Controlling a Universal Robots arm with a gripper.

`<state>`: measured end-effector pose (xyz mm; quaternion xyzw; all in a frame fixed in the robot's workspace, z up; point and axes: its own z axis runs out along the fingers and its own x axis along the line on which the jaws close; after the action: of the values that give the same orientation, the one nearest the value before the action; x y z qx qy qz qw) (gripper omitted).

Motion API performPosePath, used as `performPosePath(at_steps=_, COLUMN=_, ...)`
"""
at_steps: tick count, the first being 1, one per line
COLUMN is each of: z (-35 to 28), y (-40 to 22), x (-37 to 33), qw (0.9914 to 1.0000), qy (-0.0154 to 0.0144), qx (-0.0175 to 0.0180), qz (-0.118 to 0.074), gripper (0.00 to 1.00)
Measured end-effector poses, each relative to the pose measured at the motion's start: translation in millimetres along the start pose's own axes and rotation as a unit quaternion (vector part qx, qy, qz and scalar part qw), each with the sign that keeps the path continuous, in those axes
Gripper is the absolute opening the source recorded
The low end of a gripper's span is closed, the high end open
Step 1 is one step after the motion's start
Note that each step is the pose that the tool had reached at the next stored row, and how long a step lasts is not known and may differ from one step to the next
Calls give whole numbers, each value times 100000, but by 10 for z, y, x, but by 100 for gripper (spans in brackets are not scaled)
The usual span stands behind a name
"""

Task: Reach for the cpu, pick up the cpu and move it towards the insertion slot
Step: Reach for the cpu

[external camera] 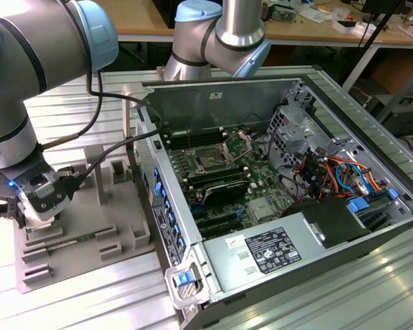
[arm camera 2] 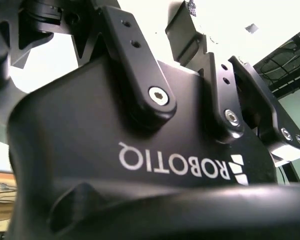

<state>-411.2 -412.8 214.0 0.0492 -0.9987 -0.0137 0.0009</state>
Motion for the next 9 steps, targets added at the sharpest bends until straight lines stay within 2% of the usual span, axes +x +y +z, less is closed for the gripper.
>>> performPosePath(at_steps=9, z=-42, y=1, x=0, qw=100000, qy=1, qx=3, qz=0, gripper=55)
